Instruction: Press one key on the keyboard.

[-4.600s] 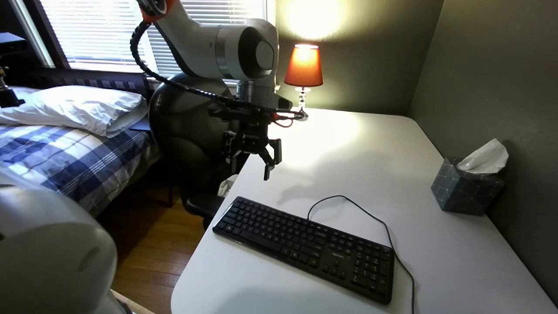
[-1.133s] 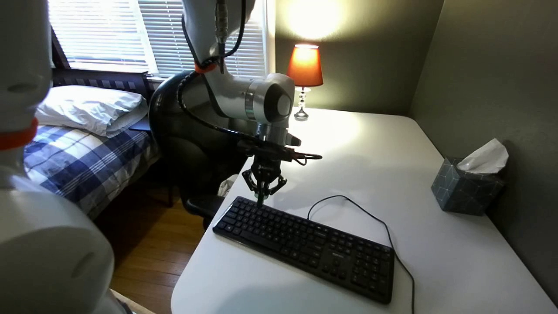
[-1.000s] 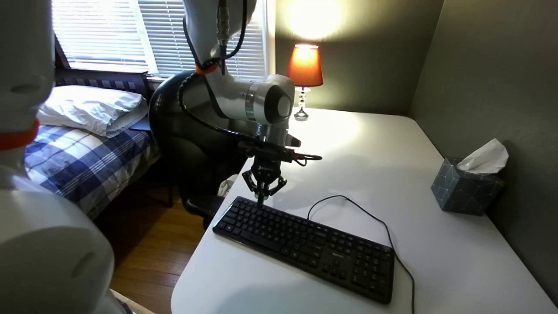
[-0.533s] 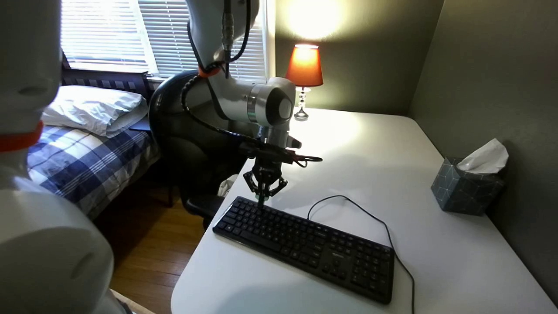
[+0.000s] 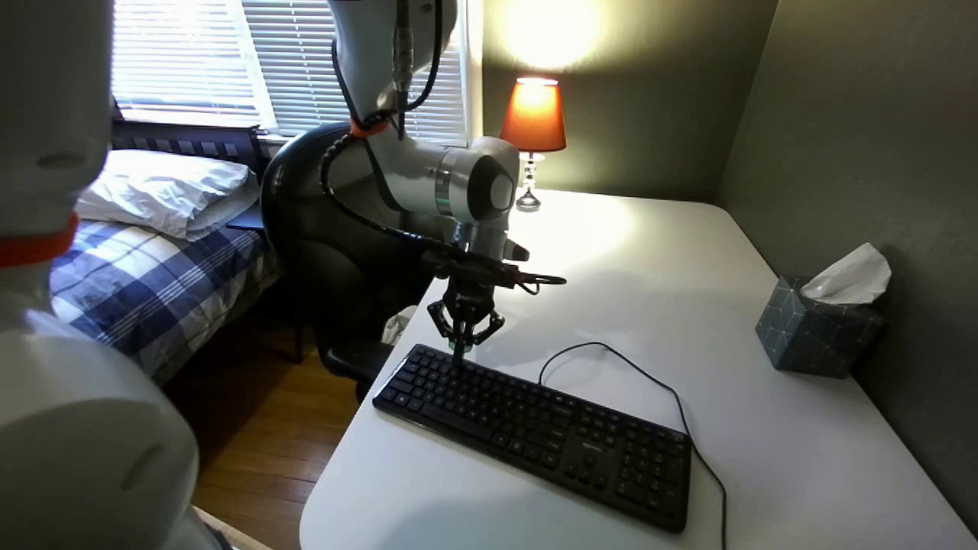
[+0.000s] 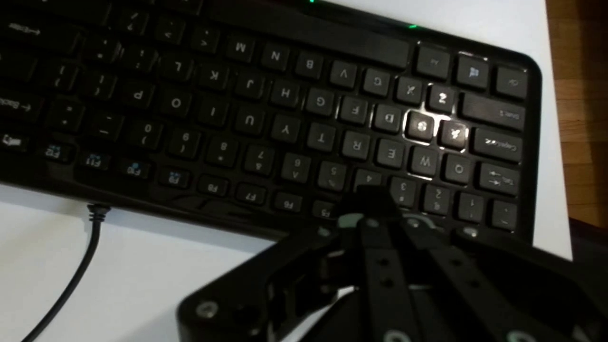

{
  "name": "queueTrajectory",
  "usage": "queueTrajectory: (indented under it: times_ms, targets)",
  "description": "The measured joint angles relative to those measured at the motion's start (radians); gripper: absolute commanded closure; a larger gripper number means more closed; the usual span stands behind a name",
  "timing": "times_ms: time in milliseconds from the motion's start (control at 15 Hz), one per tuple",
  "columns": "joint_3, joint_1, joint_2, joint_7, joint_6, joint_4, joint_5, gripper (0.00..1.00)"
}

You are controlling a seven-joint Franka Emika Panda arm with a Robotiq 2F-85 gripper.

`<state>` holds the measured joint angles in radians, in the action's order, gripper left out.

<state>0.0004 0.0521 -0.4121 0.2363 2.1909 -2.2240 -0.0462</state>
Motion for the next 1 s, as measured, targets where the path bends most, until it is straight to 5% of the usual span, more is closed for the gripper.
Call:
queueTrajectory:
  times_ms: [1000]
  targets:
    - [-0.001,0.008,-0.004,0.0,-0.045,0.006,0.0,1.0]
